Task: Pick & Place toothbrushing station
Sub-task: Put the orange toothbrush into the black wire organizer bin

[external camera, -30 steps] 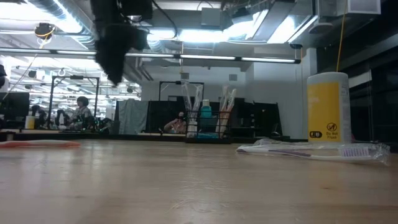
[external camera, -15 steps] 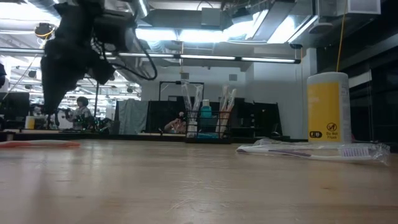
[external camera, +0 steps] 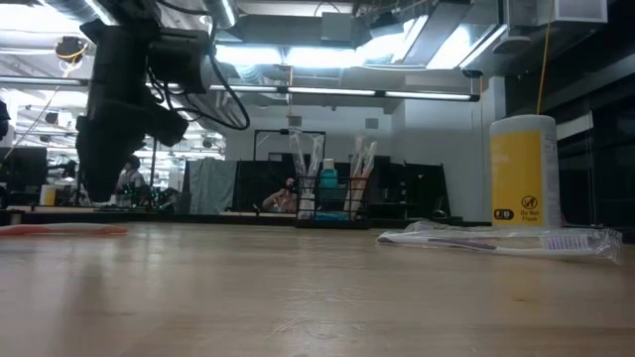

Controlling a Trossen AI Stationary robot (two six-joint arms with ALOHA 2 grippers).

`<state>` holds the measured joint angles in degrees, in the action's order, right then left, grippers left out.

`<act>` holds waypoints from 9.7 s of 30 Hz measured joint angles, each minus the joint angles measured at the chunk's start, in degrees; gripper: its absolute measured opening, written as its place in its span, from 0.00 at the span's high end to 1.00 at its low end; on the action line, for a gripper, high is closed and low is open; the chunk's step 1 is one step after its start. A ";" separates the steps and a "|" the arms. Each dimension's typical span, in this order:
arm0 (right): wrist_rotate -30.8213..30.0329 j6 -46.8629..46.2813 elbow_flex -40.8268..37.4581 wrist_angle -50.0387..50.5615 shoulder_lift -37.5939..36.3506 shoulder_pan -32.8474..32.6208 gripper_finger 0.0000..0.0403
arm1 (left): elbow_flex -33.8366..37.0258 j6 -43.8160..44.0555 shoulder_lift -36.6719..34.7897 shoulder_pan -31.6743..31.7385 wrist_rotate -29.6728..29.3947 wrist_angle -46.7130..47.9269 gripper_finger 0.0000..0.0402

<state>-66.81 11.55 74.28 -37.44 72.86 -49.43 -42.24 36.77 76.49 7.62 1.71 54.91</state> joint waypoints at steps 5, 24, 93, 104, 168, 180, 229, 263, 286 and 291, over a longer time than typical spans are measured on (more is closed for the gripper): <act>0.92 -0.20 0.00 -0.01 0.00 -0.04 0.40 | 0.00 -0.11 0.02 0.68 -1.23 -1.31 0.60; 2.91 -1.17 0.00 0.12 0.02 -0.72 0.40 | -0.42 -9.36 16.08 1.22 2.24 -3.41 0.64; -4.74 -0.46 -0.02 0.12 0.02 -2.71 0.40 | -59.31 -64.29 52.76 -5.95 9.15 -27.43 0.62; -4.59 -2.10 -0.02 0.12 0.02 -2.71 0.40 | -59.47 -67.14 53.96 -4.92 6.85 -35.67 0.63; -6.49 -4.19 0.00 2.66 0.07 -2.69 0.40 | -59.45 -41.60 38.69 13.36 -4.32 -71.50 1.00; -11.09 -4.51 -0.02 2.56 0.07 -2.70 0.40 | -59.41 -42.03 44.86 16.12 -23.11 -88.63 1.00; -23.21 -6.40 -0.02 2.06 -2.49 -6.67 0.40 | -59.41 -65.02 63.51 14.82 -44.42 -121.48 1.00; -20.59 -4.89 0.00 2.11 -2.60 -6.67 0.40 | -56.22 -62.49 61.02 1.57 -65.68 -115.33 1.00; -19.65 -5.55 -0.01 2.13 -1.79 -7.12 0.40 | -56.19 -39.08 55.92 7.78 -61.00 -89.72 0.87; -21.15 -5.14 -0.02 2.19 -1.77 -7.69 0.40 | -56.21 -36.80 53.74 7.26 -61.49 -83.71 0.79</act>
<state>-87.96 6.41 74.26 -35.24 71.09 -57.12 -98.45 -0.03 130.23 14.88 -59.79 -28.79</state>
